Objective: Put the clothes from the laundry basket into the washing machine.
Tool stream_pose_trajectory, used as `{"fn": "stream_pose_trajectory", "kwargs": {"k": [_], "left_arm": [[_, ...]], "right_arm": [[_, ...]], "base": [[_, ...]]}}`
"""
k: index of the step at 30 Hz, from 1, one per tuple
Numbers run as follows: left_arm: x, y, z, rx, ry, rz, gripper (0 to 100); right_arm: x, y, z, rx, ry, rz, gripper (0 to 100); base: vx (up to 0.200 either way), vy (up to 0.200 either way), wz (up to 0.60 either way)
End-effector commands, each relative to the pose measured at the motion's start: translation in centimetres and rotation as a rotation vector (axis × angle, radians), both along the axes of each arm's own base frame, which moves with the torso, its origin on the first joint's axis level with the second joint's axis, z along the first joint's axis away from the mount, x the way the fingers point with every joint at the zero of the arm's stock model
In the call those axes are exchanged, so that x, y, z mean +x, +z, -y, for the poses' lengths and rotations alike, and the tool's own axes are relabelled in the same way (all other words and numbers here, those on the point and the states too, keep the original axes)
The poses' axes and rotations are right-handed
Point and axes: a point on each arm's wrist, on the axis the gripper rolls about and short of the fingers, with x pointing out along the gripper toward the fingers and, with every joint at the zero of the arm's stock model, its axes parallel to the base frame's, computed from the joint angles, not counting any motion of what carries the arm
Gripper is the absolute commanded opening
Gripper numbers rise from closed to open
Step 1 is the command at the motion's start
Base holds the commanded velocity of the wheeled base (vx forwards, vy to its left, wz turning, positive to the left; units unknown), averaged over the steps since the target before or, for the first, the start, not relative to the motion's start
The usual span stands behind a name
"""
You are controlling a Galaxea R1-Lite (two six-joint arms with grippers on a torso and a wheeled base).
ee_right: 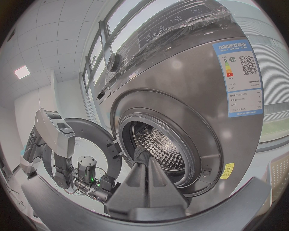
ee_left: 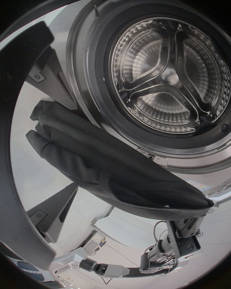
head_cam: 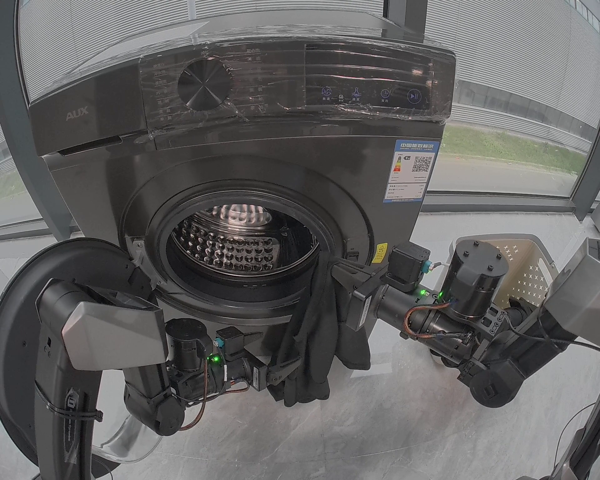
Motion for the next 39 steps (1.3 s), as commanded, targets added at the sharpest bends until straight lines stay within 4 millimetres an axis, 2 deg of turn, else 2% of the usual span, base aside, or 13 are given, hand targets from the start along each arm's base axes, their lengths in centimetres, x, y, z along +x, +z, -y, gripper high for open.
{"fn": "stream_pose_trajectory", "kwargs": {"k": [1,10,16,30,31,39], "left_arm": [[-0.3,-0.2,-0.3,0.005,-0.008,-0.015,100],[-0.2,-0.1,0.1,-0.001,-0.027,-0.003,100],[1.6,0.1,0.9,-0.031,-0.010,0.049,100],[3.5,-1.7,1.9,-0.039,-0.010,0.071,100],[3.6,-1.8,1.9,-0.039,-0.009,0.071,0],[4.2,-1.3,1.8,-0.052,-0.001,0.099,0]], "right_arm": [[0.1,0.0,0.1,0.002,-0.002,0.000,0],[0.1,0.1,0.0,0.004,0.001,0.002,0],[-0.2,0.0,-0.4,0.003,0.011,0.001,0],[-0.4,0.2,-0.6,0.006,0.019,0.005,0],[-0.4,0.2,-0.6,0.005,0.019,0.006,0],[-0.5,0.2,-0.3,0.006,0.015,0.005,0]], "base": [[0.000,0.000,0.00],[0.000,0.000,0.00],[0.000,0.000,0.00],[0.000,0.000,0.00],[0.000,0.000,0.00],[0.000,0.000,0.00]]}}
